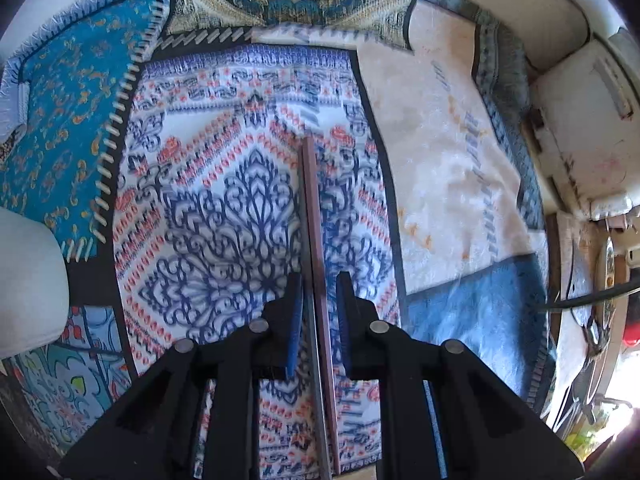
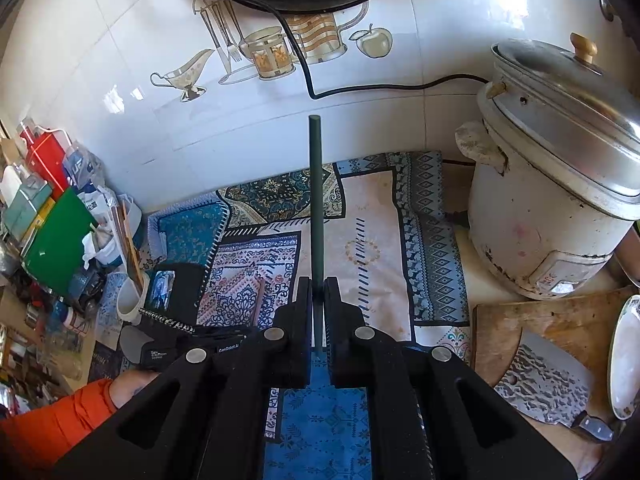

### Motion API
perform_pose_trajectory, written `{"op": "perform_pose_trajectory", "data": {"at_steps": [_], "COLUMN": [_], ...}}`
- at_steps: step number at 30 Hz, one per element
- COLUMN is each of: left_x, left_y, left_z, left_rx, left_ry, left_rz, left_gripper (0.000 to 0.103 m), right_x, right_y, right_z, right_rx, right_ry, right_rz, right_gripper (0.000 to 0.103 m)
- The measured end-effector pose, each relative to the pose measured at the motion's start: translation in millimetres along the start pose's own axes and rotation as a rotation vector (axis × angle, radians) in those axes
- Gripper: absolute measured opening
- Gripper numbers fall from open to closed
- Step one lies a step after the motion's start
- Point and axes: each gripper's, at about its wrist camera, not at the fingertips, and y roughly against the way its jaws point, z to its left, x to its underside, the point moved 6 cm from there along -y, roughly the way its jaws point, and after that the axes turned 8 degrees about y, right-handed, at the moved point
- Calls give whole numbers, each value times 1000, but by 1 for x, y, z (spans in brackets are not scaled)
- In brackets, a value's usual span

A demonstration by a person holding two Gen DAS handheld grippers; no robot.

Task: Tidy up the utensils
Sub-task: 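Grasp reddish-brown chopstick lying on the rug with left tool, then lift reddish-brown chopstick upright and carry it above the white cup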

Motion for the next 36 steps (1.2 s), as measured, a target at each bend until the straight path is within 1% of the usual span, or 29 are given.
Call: {"op": "perform_pose_trajectory", "data": {"at_steps": [5,6,9,10,13,15,16,17,19,20,23,26,28,30,32,34,36], "left_x": [-11,-12,-12,-10,-2,3,3,4,5,3,0,-9,-10,-8,-4,-4,-3], "left_y": [-2,1,14,15,9,3,3,2,-3,-2,-6,-10,-14,-18,-21,-21,-16], "left_z": [-1,-1,-5,-6,-8,-6,-6,-7,-7,-8,-13,-20,-30,-42,-50,-51,-48], "left_rx": [-11,-5,51,61,60,42,36,38,28,26,2,-48,-109,-174,-208,-200,-162], "left_ry": [20,29,43,40,25,26,26,26,37,34,7,-24,-77,-173,-242,-244,-210], "left_rz": [8,4,-16,-11,26,36,20,22,43,26,10,-22,-41,-58,-75,-68,-53], "left_gripper": [16,16,16,16,16,16,16,16,15,16,16,14,7,7,7,6,4], "right_x": [1,1,1,1,1,1,1,1,1,1,1,2,2,2,2,3,2], "right_y": [-2,-2,-2,-2,-3,-3,-4,-4,-5,-5,-4,-4,-3,-2,0,2,4], "right_z": [5,5,6,6,4,4,4,4,6,7,7,6,5,5,6,7,10], "right_rx": [-5,-5,-4,-4,-4,-5,-8,-10,-10,-10,-7,-3,1,3,6,7,5], "right_ry": [16,20,25,24,23,22,22,23,28,31,37,33,33,33,34,35,37], "right_rz": [7,8,9,9,9,8,9,11,14,14,14,15,15,14,11,9,5], "right_gripper": [5,5,5,5,5,5,5,5,5,5,5,5,5,5,5,5,5]}}
